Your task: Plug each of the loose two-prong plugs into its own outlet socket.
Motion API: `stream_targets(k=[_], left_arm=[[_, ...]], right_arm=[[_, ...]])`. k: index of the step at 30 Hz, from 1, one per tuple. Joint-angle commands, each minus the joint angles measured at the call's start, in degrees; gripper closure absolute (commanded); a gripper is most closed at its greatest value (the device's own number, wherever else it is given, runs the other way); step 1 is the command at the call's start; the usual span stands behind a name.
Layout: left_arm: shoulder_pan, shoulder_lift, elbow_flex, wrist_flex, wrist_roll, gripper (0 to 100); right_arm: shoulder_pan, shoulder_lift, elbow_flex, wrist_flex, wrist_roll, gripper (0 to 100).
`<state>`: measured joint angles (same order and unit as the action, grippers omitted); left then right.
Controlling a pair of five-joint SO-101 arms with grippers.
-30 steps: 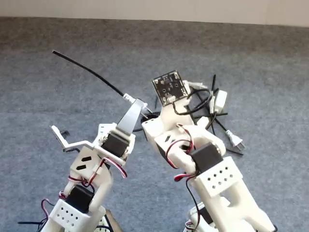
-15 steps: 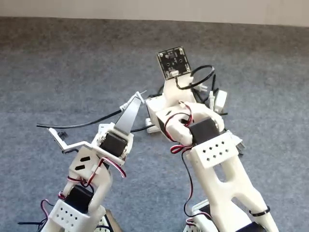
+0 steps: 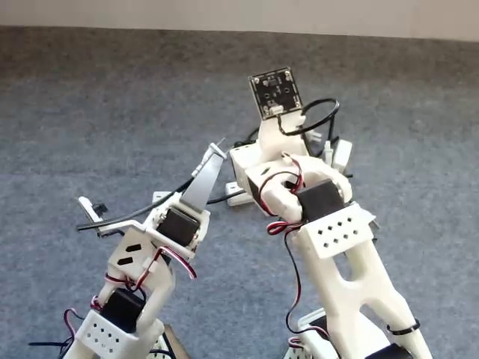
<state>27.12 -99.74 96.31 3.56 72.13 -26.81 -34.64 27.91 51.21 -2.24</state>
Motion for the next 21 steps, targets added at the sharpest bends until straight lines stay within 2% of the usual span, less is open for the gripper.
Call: stream_targets(k=[1, 4, 11, 16, 21], left_arm=[[2.33, 0.04, 1.10, 0.53, 0.26, 99], [2.24, 0.04, 1.10, 0.53, 0.26, 99], [-3.65, 0.04, 1.10, 0.35, 0.53, 99], [-4.88, 0.22, 0.57, 0.53, 0.35, 99], [-6.90, 0.57, -1.45, 0.62, 0.26, 99]], right_arm=[[2.24, -0.66, -3.91, -1.19, -0.18, 99.1], [6.81, -0.57, -3.74, -1.19, -0.18, 99.1], [24.92, -0.48, -3.56, 0.04, -0.26, 99.1], [33.27, -0.66, -3.38, 8.40, -0.09, 98.9], [37.58, -0.04, -1.89, 20.97, -0.09, 98.9]])
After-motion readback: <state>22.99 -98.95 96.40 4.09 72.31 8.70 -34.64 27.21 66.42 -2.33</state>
